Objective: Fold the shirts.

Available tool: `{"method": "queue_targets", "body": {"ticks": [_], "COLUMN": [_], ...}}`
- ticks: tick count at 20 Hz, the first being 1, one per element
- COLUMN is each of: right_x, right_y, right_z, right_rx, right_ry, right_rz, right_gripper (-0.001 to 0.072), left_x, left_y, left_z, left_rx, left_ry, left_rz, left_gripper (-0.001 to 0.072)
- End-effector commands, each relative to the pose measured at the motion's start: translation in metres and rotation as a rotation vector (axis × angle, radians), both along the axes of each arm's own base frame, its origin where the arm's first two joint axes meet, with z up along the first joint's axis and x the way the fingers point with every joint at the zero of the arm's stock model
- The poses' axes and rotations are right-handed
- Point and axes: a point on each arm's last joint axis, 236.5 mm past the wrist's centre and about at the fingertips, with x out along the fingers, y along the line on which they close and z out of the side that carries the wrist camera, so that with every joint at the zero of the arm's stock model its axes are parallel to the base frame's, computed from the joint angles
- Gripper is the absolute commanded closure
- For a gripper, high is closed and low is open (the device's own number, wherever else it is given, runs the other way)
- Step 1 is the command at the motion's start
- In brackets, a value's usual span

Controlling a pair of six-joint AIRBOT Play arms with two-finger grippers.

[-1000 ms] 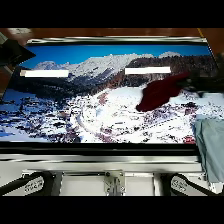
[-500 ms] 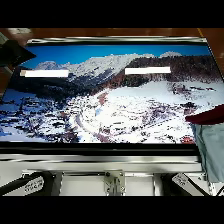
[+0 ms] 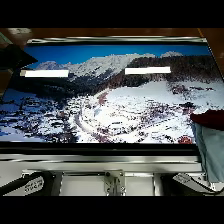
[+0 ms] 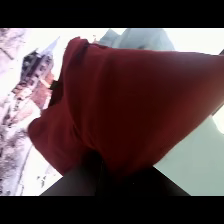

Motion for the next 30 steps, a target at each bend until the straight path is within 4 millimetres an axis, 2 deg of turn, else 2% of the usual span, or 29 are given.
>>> {"method": "queue_targets", "body": {"ticks": [1,2,4,9,11,12,13,14,15,16,17,18,19,20,21,22,23,24,25,26,28,30], "right_x": [-0.068,-0.081,-0.104,-0.136,-0.164,-0.179,-0.189,-0.194,-0.193,-0.188,-0.181,-0.164,-0.133,-0.086,-0.035,0.02,0.067,0.103,0.122,0.126,0.114,0.108], "right_y": [-0.019,-0.015,0.007,0.068,0.086,0.086,0.082,0.077,0.073,0.064,0.05,0.032,0.016,0.003,0.0,0.008,0.032,0.069,0.103,0.138,0.195,0.22], "right_z": [-0.016,-0.018,-0.034,-0.119,-0.14,-0.143,-0.142,-0.14,-0.136,-0.127,-0.113,-0.094,-0.072,-0.043,-0.011,0.027,0.054,0.063,0.052,0.026,-0.019,-0.038], "right_rx": [-0.007,0.024,0.137,0.357,0.404,0.392,0.371,0.344,0.333,0.299,0.248,0.168,0.085,-0.026,-0.14,-0.269,-0.346,-0.365,-0.328,-0.221,-0.005,0.067], "right_ry": [0.228,0.247,0.293,0.429,0.549,0.612,0.652,0.674,0.67,0.651,0.628,0.576,0.488,0.359,0.23,0.093,-0.015,-0.074,-0.057,0.018,0.18,0.273], "right_rz": [-0.164,-0.189,-0.227,-0.215,-0.203,-0.212,-0.223,-0.225,-0.199,-0.203,-0.208,-0.202,-0.171,-0.102,-0.02,0.079,0.185,0.301,0.386,0.45,0.597,0.698], "right_gripper": [0.0651,0.0651,0.0651,0.0651,0.0651,0.065,0.0541,0.0131,0.0018,0.0018,0.0018,0.0019,0.0019,0.002,0.002,0.002,0.002,0.002,0.002,0.002,0.0019,0.0019], "left_x": [-0.002,-0.002,0.0,-0.002,-0.001,-0.001,-0.001,-0.001,-0.001,0.0,0.0,0.002,0.005,0.007,0.006,0.002,-0.005,-0.014,-0.024,-0.03,-0.025,-0.006], "left_y": [0.0,0.0,0.0,0.0,0.0,0.0,0.0,0.0,0.0,0.0,0.0,0.001,0.002,0.003,0.007,0.013,0.023,0.029,0.025,0.013,-0.009,-0.032], "left_z": [0.0,0.0,0.001,0.0,0.0,0.0,-0.001,-0.001,-0.002,-0.002,-0.003,-0.004,-0.011,-0.024,-0.046,-0.07,-0.096,-0.119,-0.139,-0.158,-0.173,-0.167], "left_rx": [0.001,0.001,0.001,0.001,0.001,0.001,0.001,0.001,0.001,0.001,0.002,0.004,0.026,0.092,0.215,0.354,0.506,0.65,0.728,0.743,0.715,0.605], "left_ry": [0.004,0.004,-0.001,0.003,0.004,0.004,0.005,0.006,0.007,0.008,0.009,0.01,0.019,0.041,0.085,0.15,0.243,0.338,0.423,0.496,0.507,0.423], "left_rz": [-0.003,-0.003,0.0,-0.003,-0.003,-0.003,-0.003,-0.003,-0.003,-0.003,-0.003,-0.003,0.0,-0.001,-0.005,0.0,0.021,0.013,-0.025,-0.061,-0.073,-0.04], "left_gripper": [0.0669,0.0669,0.0669,0.0668,0.0669,0.0668,0.0668,0.0669,0.0669,0.0669,0.0669,0.067,0.0671,0.0672,0.0672,0.0672,0.067,0.0656,0.0445,0.0031,0.0011,0.0011]}}
